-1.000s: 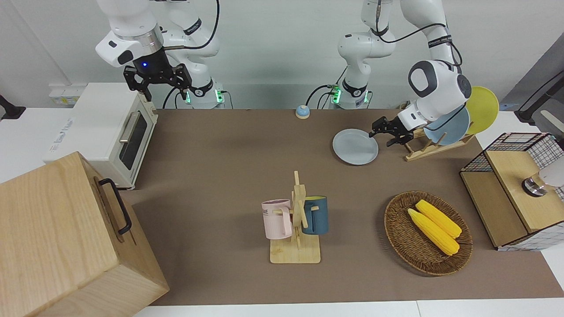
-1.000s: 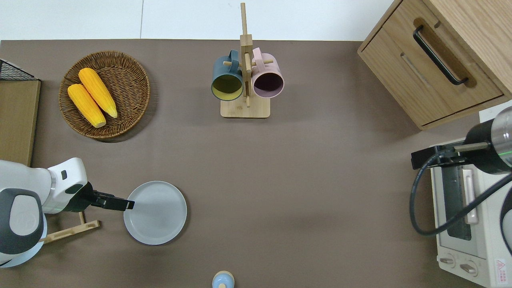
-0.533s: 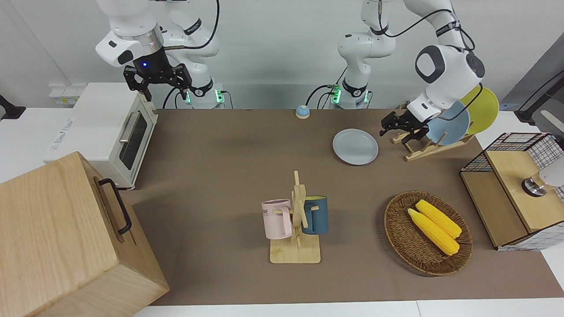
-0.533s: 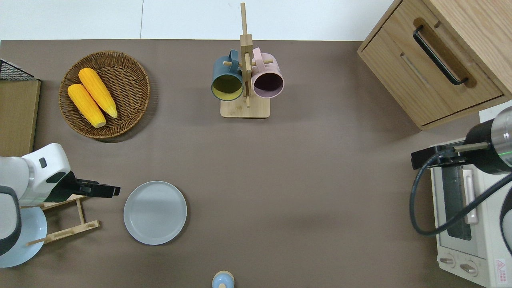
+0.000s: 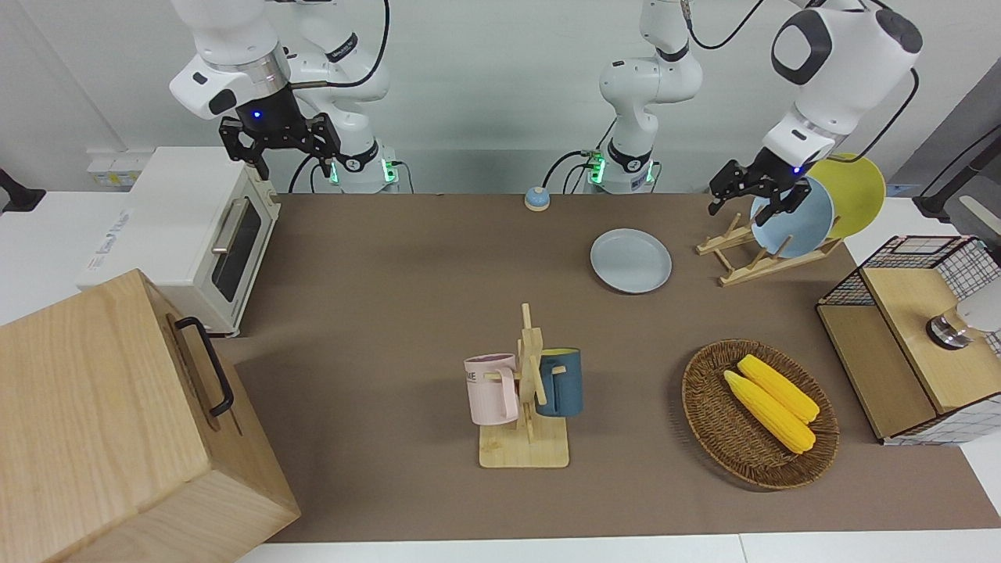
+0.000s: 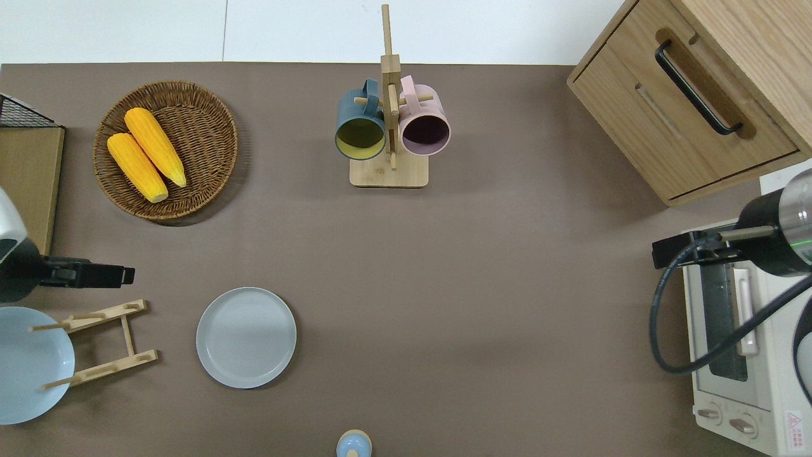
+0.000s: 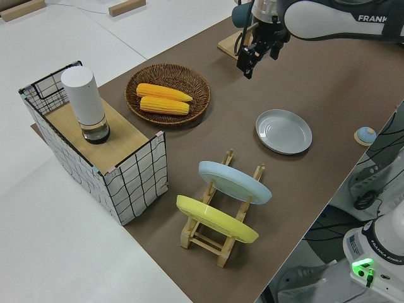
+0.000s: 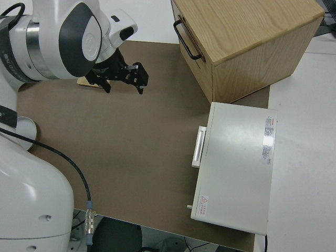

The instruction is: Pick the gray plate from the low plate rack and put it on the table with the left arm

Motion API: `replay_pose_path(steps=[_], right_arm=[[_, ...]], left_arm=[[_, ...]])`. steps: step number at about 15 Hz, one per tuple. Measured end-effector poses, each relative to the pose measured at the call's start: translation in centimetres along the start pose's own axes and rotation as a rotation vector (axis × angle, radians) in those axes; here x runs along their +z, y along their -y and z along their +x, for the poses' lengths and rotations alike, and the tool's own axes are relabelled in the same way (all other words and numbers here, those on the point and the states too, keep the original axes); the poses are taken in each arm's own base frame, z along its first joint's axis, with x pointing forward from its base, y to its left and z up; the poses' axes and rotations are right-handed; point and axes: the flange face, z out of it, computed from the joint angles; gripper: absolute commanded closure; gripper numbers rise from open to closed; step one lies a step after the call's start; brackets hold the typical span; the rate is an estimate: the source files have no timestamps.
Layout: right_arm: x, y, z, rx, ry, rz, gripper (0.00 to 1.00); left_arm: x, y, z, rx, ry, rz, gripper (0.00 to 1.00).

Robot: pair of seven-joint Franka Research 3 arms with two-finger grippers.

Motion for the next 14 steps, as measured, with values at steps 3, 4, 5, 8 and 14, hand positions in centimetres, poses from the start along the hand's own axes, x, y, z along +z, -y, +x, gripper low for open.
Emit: replay_pose_path(steps=[3, 4, 5, 8, 14], right_arm=[[0.0, 0.0, 0.0, 0.000, 0.000, 0.000, 0.013], [0.0, 0.0, 0.0, 0.000, 0.000, 0.000, 0.011], [0.0, 0.0, 0.0, 0.000, 0.000, 0.000, 0.011], [0.0, 0.0, 0.0, 0.000, 0.000, 0.000, 0.011], [0.0, 0.0, 0.0, 0.000, 0.000, 0.000, 0.011]], left_arm=[[-3.4, -0.5, 0.4, -0.025, -0.038, 0.019, 0.01], [-4.5, -0.7, 0.4, -0.026, -0.043, 0.021, 0.01], [-5.4, -0.9, 0.3, -0.027, -0.042, 0.021, 0.01], [-6.5, -1.0, 0.0, -0.046, -0.023, 0.052, 0.01], [-8.9, -4.2, -0.1, -0.101, -0.005, 0.091, 0.01]])
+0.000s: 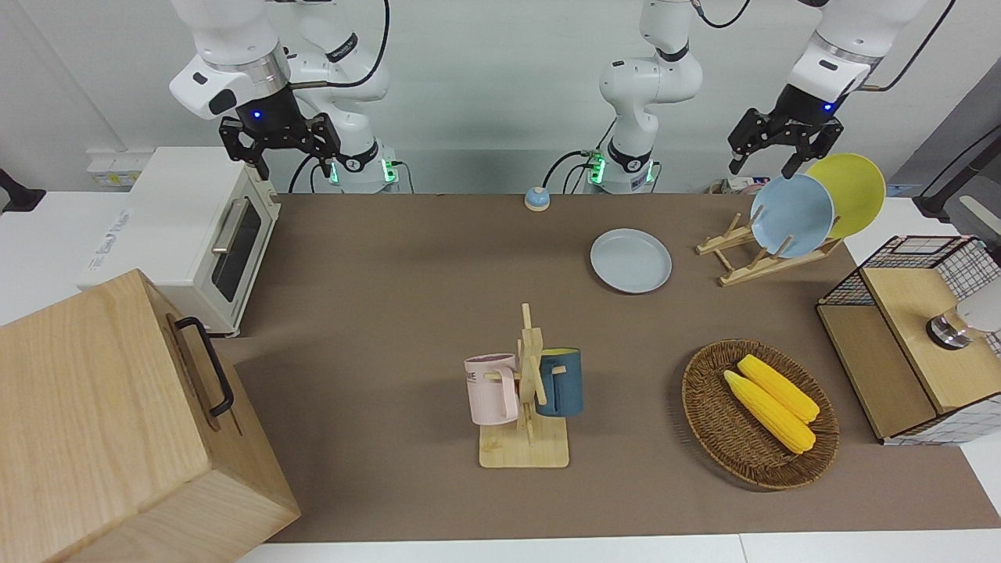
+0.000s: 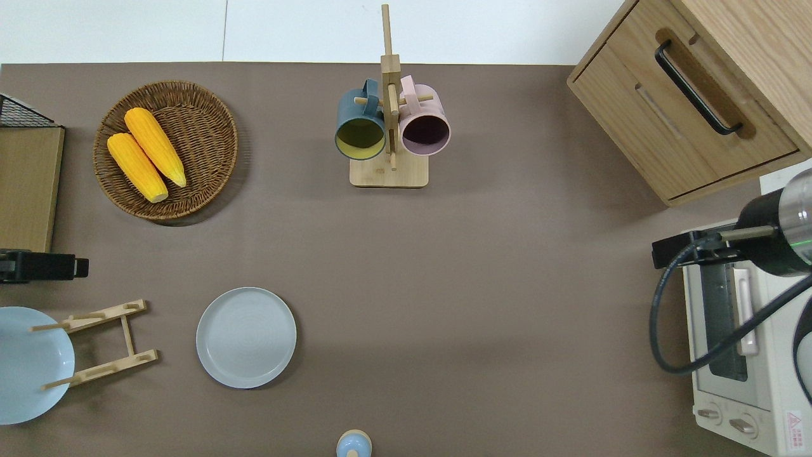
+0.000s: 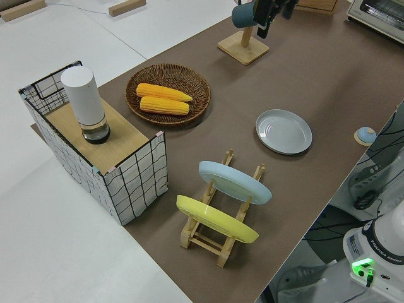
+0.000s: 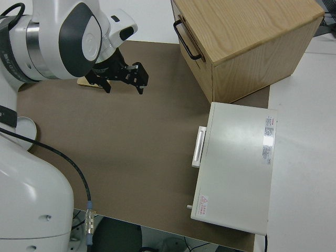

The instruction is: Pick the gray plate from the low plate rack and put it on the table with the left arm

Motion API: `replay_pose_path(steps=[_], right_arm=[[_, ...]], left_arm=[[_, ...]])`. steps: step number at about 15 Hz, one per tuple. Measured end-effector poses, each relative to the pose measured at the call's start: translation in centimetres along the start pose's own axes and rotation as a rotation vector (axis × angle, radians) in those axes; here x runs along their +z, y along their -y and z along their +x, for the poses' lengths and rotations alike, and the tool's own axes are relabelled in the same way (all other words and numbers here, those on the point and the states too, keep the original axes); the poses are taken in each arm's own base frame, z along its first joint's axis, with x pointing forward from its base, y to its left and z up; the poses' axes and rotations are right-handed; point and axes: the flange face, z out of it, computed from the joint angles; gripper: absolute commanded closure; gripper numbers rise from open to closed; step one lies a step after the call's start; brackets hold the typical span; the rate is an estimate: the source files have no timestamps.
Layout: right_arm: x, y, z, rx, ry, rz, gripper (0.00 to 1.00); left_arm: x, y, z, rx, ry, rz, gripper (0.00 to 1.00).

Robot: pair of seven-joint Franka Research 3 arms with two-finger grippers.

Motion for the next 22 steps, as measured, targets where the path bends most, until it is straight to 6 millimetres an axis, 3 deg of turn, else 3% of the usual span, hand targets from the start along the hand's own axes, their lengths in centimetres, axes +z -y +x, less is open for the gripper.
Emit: replay_pose_path(steps=[4, 15, 22], right_arm=[[0.0, 0.0, 0.0, 0.000, 0.000, 0.000, 0.011], [0.0, 0.0, 0.0, 0.000, 0.000, 0.000, 0.011], [0.0, 0.0, 0.0, 0.000, 0.000, 0.000, 0.013]], left_arm=[[1.1, -2.0, 0.2, 0.047, 0.046, 0.088, 0.01], [7.6, -2.8, 2.1, 0.082, 0.060, 0.092, 0.01], [8.1, -3.3, 2.3, 0.092, 0.050, 0.093, 0.01]])
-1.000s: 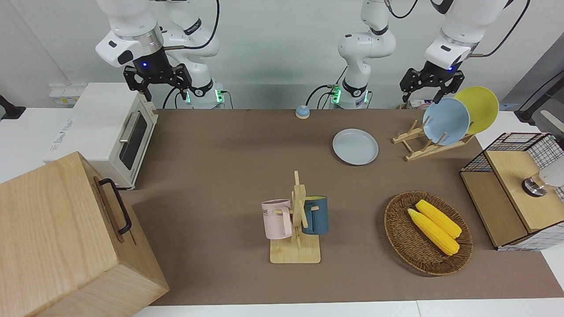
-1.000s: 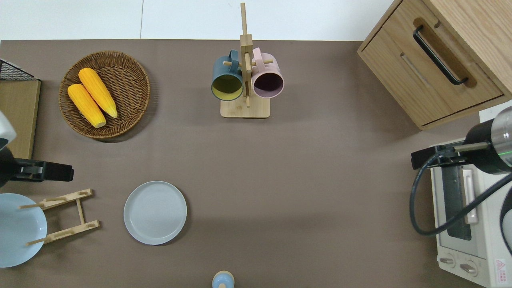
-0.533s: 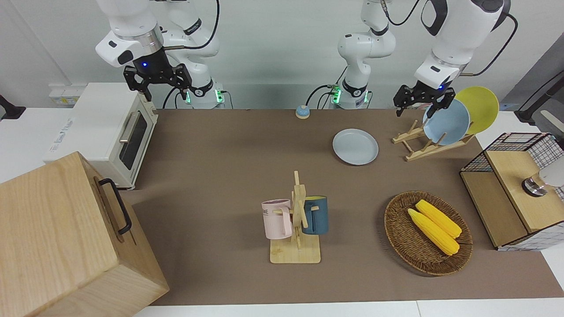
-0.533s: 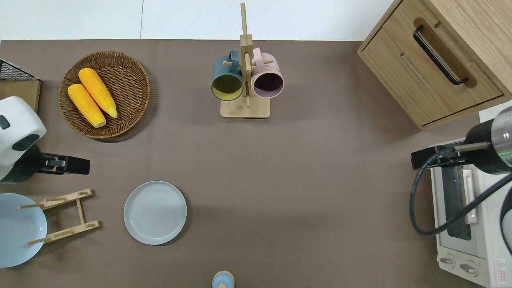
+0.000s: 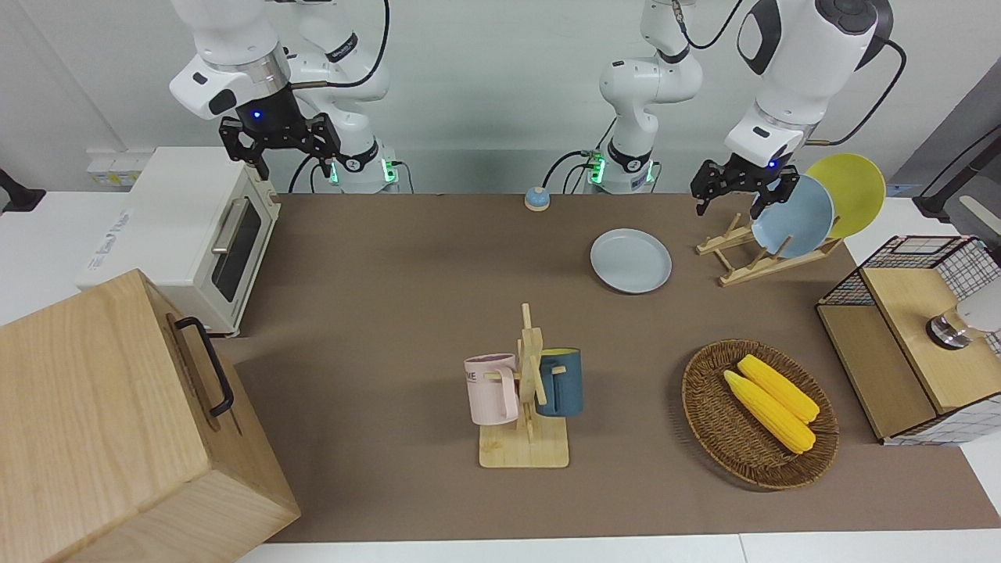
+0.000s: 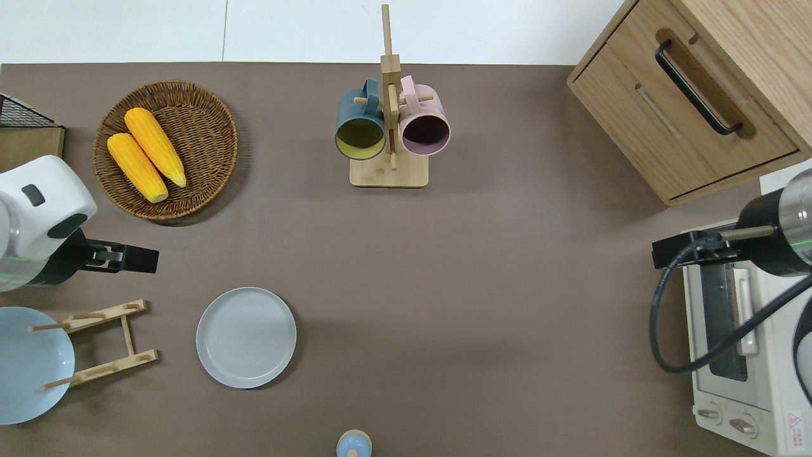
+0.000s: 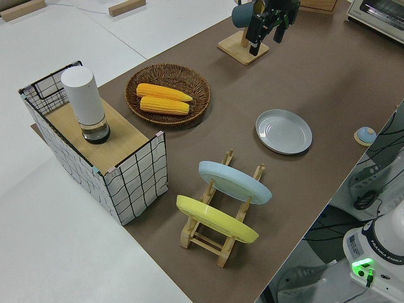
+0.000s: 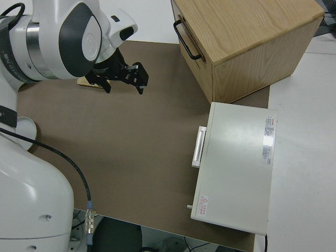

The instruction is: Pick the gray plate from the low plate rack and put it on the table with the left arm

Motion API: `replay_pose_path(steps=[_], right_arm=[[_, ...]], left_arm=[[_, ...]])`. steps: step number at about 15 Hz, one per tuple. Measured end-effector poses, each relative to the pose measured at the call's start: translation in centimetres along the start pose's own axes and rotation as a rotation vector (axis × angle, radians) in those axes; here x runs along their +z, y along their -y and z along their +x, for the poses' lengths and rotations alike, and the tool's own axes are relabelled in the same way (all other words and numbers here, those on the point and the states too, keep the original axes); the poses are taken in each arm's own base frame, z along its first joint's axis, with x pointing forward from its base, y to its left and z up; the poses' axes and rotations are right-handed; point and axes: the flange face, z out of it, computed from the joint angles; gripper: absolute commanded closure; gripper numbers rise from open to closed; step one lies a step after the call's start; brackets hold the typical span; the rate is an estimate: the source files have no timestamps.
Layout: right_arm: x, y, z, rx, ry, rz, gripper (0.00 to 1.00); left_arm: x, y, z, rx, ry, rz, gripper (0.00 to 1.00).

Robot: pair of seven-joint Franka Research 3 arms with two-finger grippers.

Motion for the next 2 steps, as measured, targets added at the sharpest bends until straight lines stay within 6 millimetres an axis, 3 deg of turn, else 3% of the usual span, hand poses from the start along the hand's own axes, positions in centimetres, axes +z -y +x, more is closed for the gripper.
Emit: replay_pose_path(steps=[2], right_arm=[[0.00, 0.00, 0.00, 0.000, 0.000, 0.000, 0.011]], left_arm=[[-0.01, 0.04, 0.00, 0.000, 0.000, 0.001, 0.01]])
